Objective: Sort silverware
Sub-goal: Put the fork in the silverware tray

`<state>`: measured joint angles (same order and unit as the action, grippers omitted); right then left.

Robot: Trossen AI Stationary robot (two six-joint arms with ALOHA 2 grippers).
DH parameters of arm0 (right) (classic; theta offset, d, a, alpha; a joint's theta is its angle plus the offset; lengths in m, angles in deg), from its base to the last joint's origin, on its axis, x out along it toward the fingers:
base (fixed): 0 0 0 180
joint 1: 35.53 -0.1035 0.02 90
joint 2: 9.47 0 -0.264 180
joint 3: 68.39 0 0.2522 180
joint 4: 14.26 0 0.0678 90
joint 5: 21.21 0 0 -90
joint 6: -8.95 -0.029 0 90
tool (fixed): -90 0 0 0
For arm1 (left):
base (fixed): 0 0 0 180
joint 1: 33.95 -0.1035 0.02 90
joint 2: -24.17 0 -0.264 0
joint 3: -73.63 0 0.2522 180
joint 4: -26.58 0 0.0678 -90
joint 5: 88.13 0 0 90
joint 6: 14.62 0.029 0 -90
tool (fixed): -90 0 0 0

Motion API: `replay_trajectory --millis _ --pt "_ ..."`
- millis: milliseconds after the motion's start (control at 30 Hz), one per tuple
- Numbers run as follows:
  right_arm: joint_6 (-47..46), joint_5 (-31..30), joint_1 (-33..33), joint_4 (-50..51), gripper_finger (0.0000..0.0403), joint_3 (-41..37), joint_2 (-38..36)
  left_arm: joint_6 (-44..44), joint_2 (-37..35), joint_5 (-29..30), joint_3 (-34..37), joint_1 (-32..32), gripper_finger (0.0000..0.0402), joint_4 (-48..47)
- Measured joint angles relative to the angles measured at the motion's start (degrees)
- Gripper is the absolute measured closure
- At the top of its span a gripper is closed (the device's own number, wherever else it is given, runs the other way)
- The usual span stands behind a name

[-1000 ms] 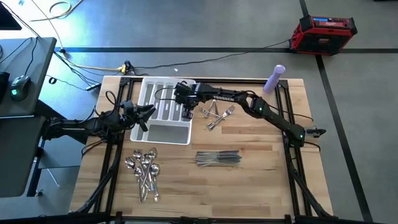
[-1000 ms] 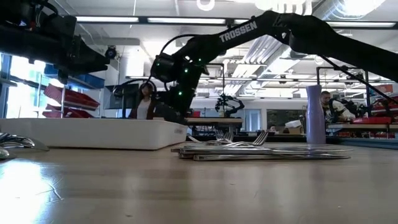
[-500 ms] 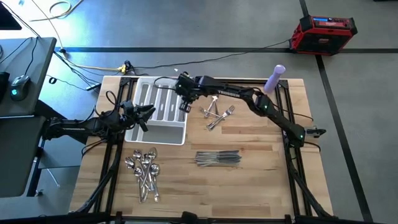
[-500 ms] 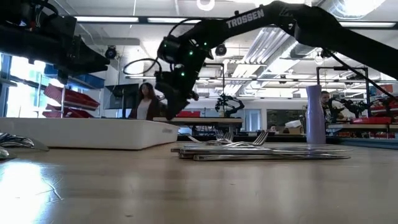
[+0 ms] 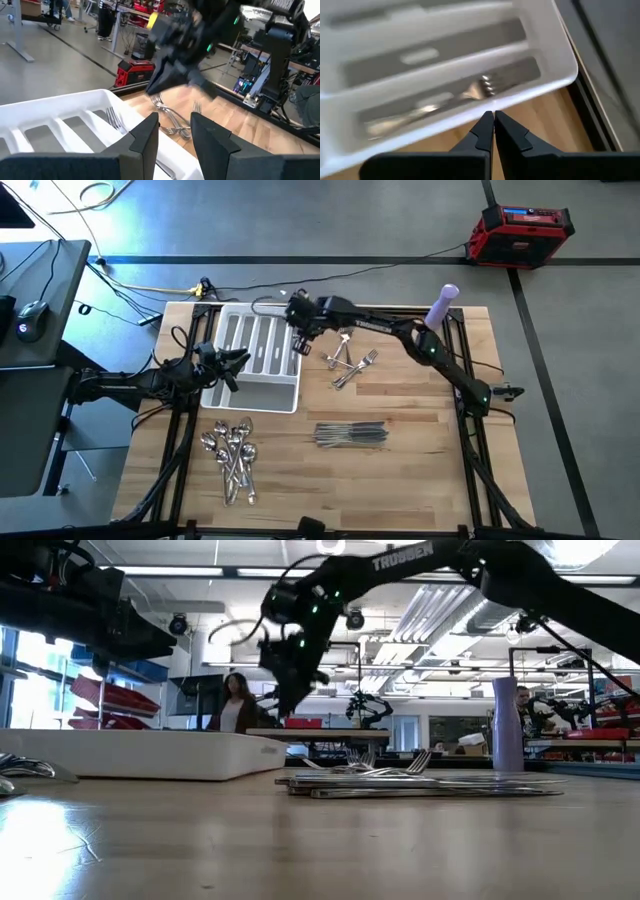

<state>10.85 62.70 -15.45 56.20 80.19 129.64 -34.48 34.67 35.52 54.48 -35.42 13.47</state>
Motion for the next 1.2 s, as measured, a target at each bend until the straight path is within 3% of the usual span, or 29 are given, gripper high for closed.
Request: replay_trajectory --millis 233,400,500,900,1033,1200 --pt "-2.0 0.1 1.4 12.9 0.0403 0.0 -7.0 -1.9 0.0 -2.7 0.0 0.0 0.0304 -0.4" --pt "-6.9 -2.7 0.5 24.7 0.0402 -0.6 -7.4 -3.1 0.0 -2.8 0.0 0.0 0.0304 -2.8" --pt "-10.6 -2.4 0.9 26.5 0.0388 -3.8 -7.7 -4.1 0.1 -2.5 0.0 0.0 0.0304 -3.7" --pt "-25.2 -2.4 -0.6 16.8 0.0213 -21.9 -7.7 -7.5 0.8 -2.4 0.1 0.0 0.0304 -4.5" --pt "-28.0 -3.3 -0.2 12.9 0.0196 -25.0 -7.7 -7.6 1.2 -2.6 0.1 0.0 0.0304 -5.3" --pt "-29.2 -3.4 1.9 8.7 0.021 -27.9 -7.7 -8.6 1.4 -3.1 0.1 0.0 0.0304 -6.1"
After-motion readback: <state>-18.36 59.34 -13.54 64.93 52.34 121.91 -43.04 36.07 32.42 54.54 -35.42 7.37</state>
